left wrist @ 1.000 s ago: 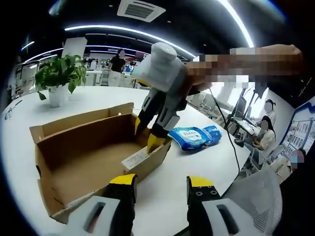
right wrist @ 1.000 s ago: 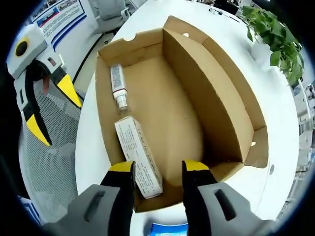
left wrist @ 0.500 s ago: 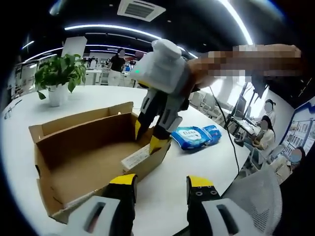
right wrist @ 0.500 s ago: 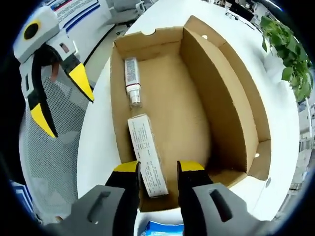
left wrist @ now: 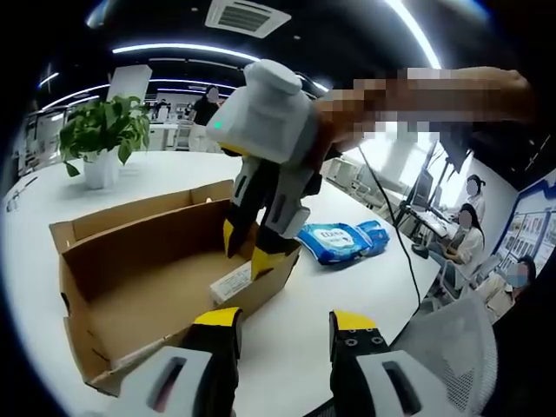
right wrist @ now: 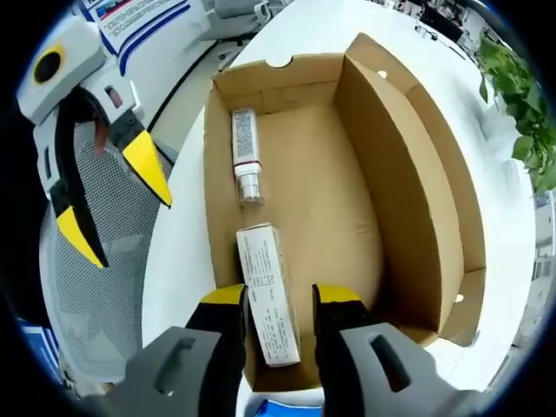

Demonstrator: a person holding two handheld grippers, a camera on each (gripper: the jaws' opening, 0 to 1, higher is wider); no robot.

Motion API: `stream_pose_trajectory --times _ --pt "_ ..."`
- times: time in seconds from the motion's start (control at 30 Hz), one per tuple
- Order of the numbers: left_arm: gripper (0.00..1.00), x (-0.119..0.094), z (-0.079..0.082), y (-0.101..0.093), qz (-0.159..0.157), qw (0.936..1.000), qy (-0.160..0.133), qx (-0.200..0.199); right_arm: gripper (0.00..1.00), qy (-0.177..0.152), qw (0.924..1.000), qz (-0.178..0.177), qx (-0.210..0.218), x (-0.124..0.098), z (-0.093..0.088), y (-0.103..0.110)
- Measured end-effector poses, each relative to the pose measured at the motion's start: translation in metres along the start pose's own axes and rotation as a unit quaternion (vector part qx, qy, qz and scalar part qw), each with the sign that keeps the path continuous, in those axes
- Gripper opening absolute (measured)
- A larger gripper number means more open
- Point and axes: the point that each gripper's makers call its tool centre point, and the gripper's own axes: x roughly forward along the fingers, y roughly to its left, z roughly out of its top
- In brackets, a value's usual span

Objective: Operate the shoe box by opening the lid, removing the specified soft item, and placing it in the target area until the item is outside and the box remains undamaged.

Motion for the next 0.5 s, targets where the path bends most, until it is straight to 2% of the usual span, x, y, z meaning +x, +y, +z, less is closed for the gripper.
stream_pose_trajectory --times 0.07,0.13,0.23,0.5 --pt "0.4 0.001 0.0 0.0 -0.001 1.0 0.002 0.001 0.25 0.0 1.0 0.0 -0.006 0.0 -0.001 0.001" --pt "0.4 0.002 -0.001 -0.001 -0.003 1.0 0.004 0.004 0.28 -0.005 0.9999 -0.013 -0.007 -0.002 -0.001 -0.003" --pt "0.4 0.002 -0.002 -0.001 -0.003 1.0 0.005 0.004 0.32 -0.015 0.9993 -0.029 0.018 -0.003 -0.003 -0.009" --pt "0.4 0.0 -0.001 -0.004 -0.007 0.9999 0.004 0.006 0.29 -0.026 0.9973 -0.039 0.057 -0.005 -0.007 -0.009"
